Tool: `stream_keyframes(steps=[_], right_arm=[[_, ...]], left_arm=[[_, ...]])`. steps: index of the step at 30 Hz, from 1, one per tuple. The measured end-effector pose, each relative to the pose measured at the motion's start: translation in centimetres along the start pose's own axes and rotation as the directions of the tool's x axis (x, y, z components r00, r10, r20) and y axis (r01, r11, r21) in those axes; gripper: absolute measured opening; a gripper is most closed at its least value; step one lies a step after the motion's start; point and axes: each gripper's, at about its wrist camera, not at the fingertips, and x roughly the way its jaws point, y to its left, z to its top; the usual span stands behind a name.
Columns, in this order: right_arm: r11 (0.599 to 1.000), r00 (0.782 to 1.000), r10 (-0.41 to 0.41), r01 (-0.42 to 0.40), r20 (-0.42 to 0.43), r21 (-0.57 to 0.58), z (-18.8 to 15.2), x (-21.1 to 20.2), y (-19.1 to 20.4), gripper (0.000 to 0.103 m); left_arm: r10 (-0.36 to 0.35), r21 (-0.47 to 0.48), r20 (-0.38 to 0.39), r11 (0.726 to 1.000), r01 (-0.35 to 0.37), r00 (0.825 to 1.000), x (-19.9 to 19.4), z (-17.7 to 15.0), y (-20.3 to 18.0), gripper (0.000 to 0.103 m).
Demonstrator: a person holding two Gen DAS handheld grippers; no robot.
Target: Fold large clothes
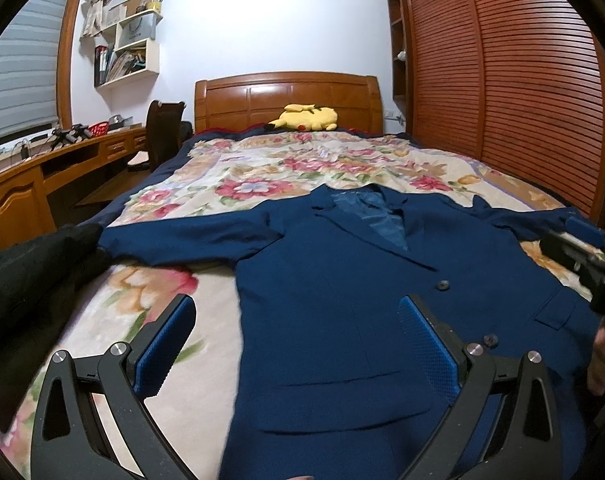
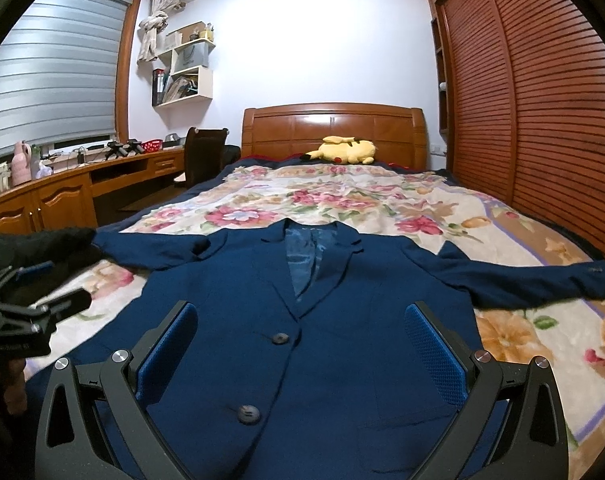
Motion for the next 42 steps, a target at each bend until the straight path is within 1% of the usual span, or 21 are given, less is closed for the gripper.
stream_keyframes(steps=[2,4,11,19,22,25,28,32,36,42], right_arm=[[1.0,1.0,0.008,-0.008,-0.001,-0.009,0.3,0.1,0.2,0.103],[1.0,1.0,0.017,-0.017,-0.001,-0.021,0.7,0.2,0.7,0.102],[0.997,0.998,0.061,-0.061,-0.007,-0.038,1.7,0.6,1.8,0.102],[0.994,0.996,0.085,-0.084,0.013,-0.066,2.9,2.0,3.1,0.102],[0.993,0.995,0.099,-0.098,0.014,-0.062,2.7,3.1,3.3,0.102],[0.992,0.994,0.108,-0.108,0.001,-0.072,2.4,4.6,3.7,0.102],[0.989,0.993,0.118,-0.119,-0.013,-0.084,2.2,5.7,4.0,0.102],[0.988,0.992,0.11,-0.116,-0.061,-0.105,1.2,7.9,4.1,0.102],[0.985,0.987,0.115,-0.128,-0.111,-0.117,0.6,9.8,3.7,0.102],[0.986,0.98,0.112,-0.13,-0.165,-0.101,0.0,11.1,3.0,0.102]], left_arm=[[0.001,-0.012,-0.012,1.0,-0.002,1.0,0.0,0.0,0.8,0.102],[0.021,-0.014,-0.019,1.0,-0.021,1.0,-0.2,0.1,1.7,0.102],[0.052,-0.031,-0.025,0.998,-0.053,0.998,-0.5,0.5,4.3,0.102],[0.117,-0.002,-0.04,0.993,-0.118,0.992,0.3,0.1,7.1,0.102],[0.104,-0.008,-0.054,0.994,-0.105,0.993,1.0,0.1,8.5,0.102],[0.071,-0.011,-0.07,0.997,-0.072,0.995,1.3,0.3,9.6,0.102],[0.056,-0.01,-0.08,0.998,-0.057,0.995,1.7,0.6,10.6,0.102],[0.067,0.0,-0.094,0.998,-0.067,0.993,2.7,1.3,11.6,0.102],[0.059,0.021,-0.127,0.998,-0.057,0.99,4.8,1.9,12.4,0.102],[0.049,0.025,-0.191,0.999,-0.046,0.98,8.9,2.4,13.2,0.101]])
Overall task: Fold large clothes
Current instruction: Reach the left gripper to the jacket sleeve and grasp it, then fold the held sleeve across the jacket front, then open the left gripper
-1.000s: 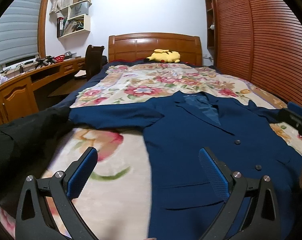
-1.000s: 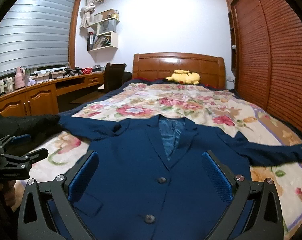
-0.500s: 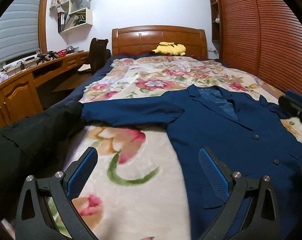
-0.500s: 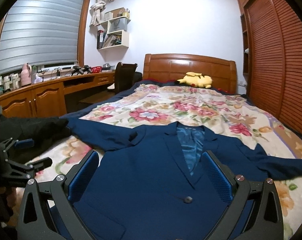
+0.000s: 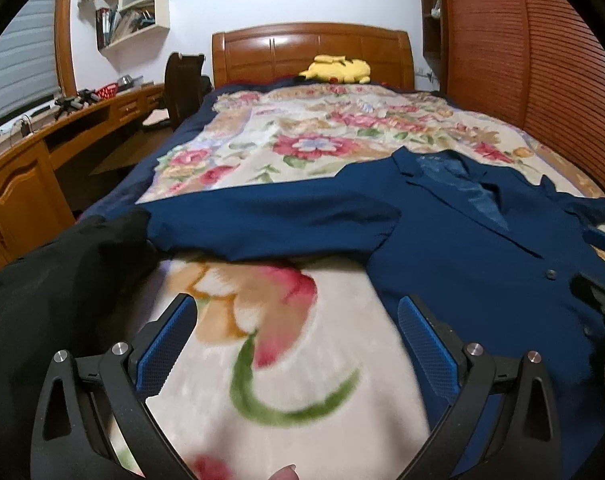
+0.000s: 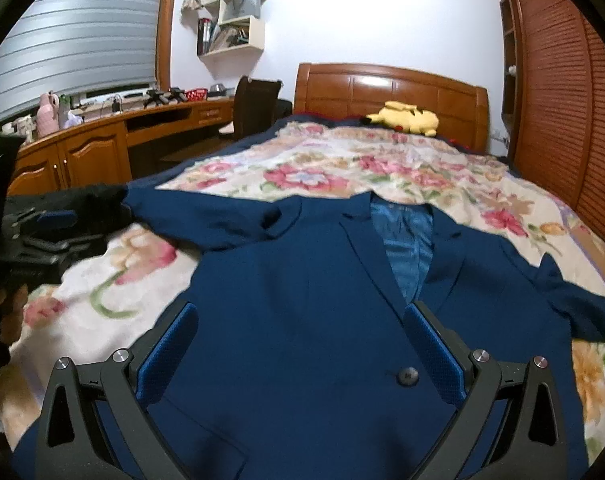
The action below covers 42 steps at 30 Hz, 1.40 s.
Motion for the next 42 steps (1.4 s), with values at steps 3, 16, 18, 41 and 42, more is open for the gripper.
stream_keyframes(steps=[3,16,18,41,42], right_arm=[[1.0,1.0,0.003,-0.003,-0.028,-0.009,0.4,0.8,0.7,0.102],[0.999,0.997,0.014,-0.017,-0.076,-0.037,1.6,1.5,2.4,0.102],[0.999,0.997,0.022,-0.025,-0.078,-0.03,1.7,1.5,2.3,0.102],[0.999,0.996,0.033,-0.036,-0.088,-0.032,1.8,1.8,2.4,0.102],[0.999,0.996,0.035,-0.037,-0.085,-0.03,1.8,1.7,2.3,0.102]], left_arm=[[0.006,-0.027,-0.047,1.0,-0.008,0.999,2.4,0.6,0.8,0.096],[-0.017,-0.2,-0.135,0.98,-0.01,0.991,9.0,3.3,5.4,0.067],[-0.015,-0.228,-0.145,0.973,-0.019,0.989,9.9,3.7,6.2,0.066],[0.08,-0.109,-0.196,0.989,-0.102,0.977,13.5,6.5,5.5,0.003],[0.08,-0.09,-0.182,0.991,-0.097,0.98,12.7,6.7,4.8,0.003]])
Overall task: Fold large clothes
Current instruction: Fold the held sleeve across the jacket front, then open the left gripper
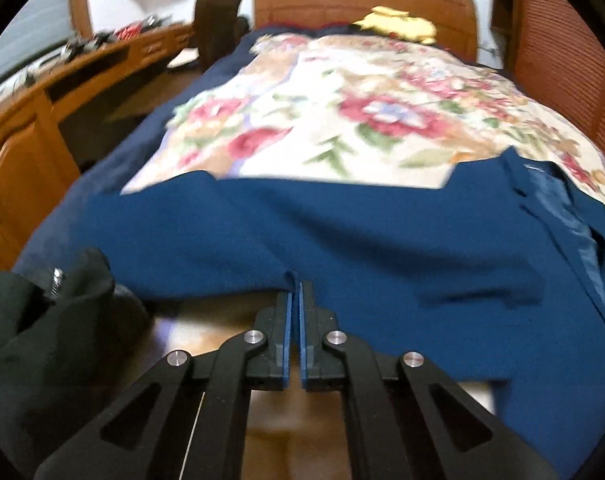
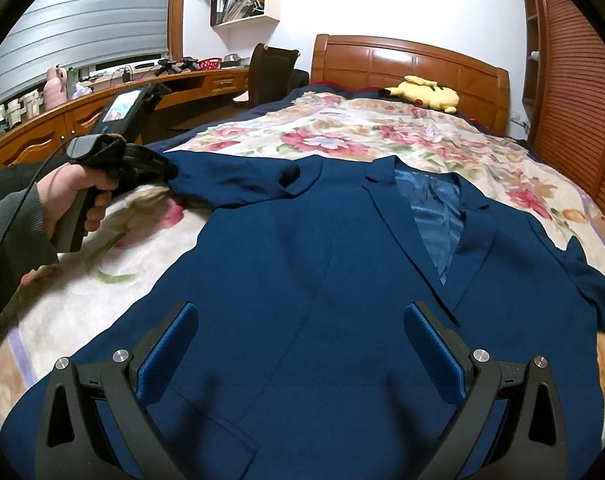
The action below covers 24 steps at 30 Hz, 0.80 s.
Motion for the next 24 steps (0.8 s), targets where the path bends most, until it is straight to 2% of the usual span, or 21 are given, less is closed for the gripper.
stream_keyframes(steps=[6,13,19,21,22,24], right_arm=[[0.999,1.0,-0.001,0.0,0.024,0.032,0.3,-1.5,-1.3,0.102],[0.998,0.997,-0.023,0.018,0.079,0.064,0.0,-4.6,-2.8,0.102],[0.996,0.995,-0.035,0.028,0.089,0.083,-1.1,-5.9,-4.0,0.102],[0.997,0.996,-0.03,0.023,0.083,0.079,-1.4,-5.8,-3.9,0.102],[0.997,0.996,-0.03,0.023,0.081,0.077,-1.5,-5.8,-3.9,0.102],[0.997,0.997,-0.028,0.022,0.076,0.073,-1.7,-5.8,-3.8,0.102]], left_arm=[[-0.062,0.116,0.078,0.992,0.053,0.995,-6.5,-0.2,-4.9,0.003],[-0.162,0.248,0.123,0.96,0.127,0.979,-13.1,-2.0,-11.4,0.003],[-0.216,0.29,0.152,0.942,0.166,0.964,-15.7,-5.3,-13.9,0.003],[-0.225,0.275,0.128,0.944,0.184,0.966,-15.6,-6.6,-13.7,0.004],[-0.23,0.265,0.117,0.945,0.193,0.966,-15.5,-7.3,-13.5,0.005],[-0.231,0.253,0.118,0.947,0.195,0.966,-15.5,-8.6,-12.9,0.016]])
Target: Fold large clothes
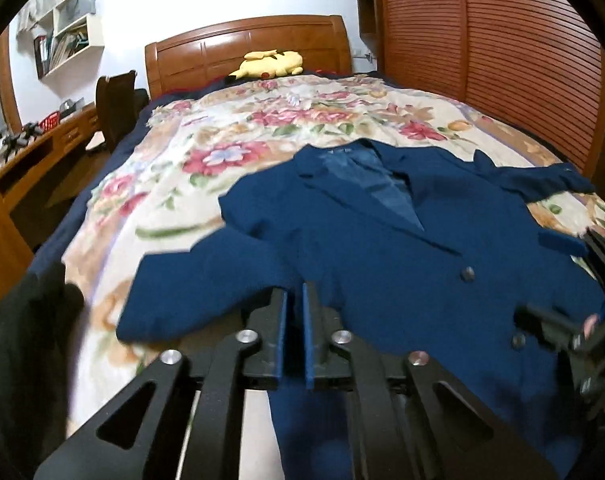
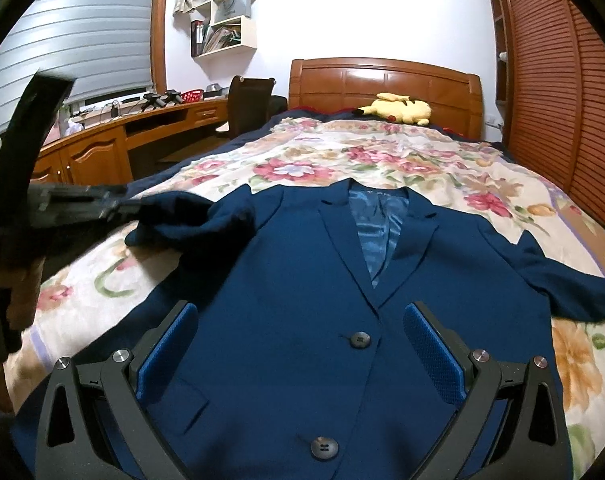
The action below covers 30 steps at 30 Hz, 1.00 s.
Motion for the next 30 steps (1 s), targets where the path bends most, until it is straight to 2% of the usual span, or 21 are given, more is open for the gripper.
stream_keyframes(steps=[1,3,4,6,8,13,19,24,30], right_arm=[[1.0,1.0,0.001,-0.001,-0.001,-0.001,-0.1,-0.1,0.0,0.102],[1.0,1.0,0.005,-0.005,-0.002,-0.001,-0.1,-0.3,0.0,0.102],[1.0,1.0,0.007,-0.007,-0.002,-0.004,-0.1,-0.4,0.1,0.102],[1.0,1.0,0.011,-0.011,-0.002,-0.012,0.1,-0.4,0.1,0.102],[1.0,1.0,0.016,-0.016,-0.002,-0.02,0.2,-0.3,0.3,0.102],[0.998,0.999,0.045,-0.045,0.001,-0.046,0.6,-0.3,0.9,0.102],[0.992,0.996,0.093,-0.093,-0.006,-0.083,0.4,0.0,2.2,0.101],[0.987,0.991,0.129,-0.131,-0.029,-0.091,0.1,0.7,2.5,0.1],[0.985,0.989,0.135,-0.141,-0.062,-0.099,-0.1,1.9,2.9,0.1]], left_arm=[[0.005,-0.002,0.003,1.0,-0.005,1.0,-0.2,-0.5,0.0,0.02],[0.002,-0.01,0.012,1.0,-0.002,1.0,-0.9,-1.5,0.2,0.046],[-0.005,-0.015,0.019,1.0,0.005,1.0,-1.4,-1.9,0.5,0.052],[0.004,-0.029,0.037,1.0,-0.003,0.999,-2.3,-2.4,1.3,0.072],[0.022,-0.05,0.054,0.999,-0.019,0.998,-2.8,-2.7,2.4,0.079],[0.078,-0.115,0.031,0.991,-0.074,0.996,-1.7,-2.8,5.9,0.08],[0.149,-0.153,-0.028,0.976,-0.152,0.988,2.1,-2.9,9.7,0.08],[0.158,-0.198,-0.084,0.965,-0.172,0.984,5.1,-3.0,12.5,0.08],[0.164,-0.232,-0.14,0.953,-0.193,0.977,7.7,-3.2,14.5,0.08]])
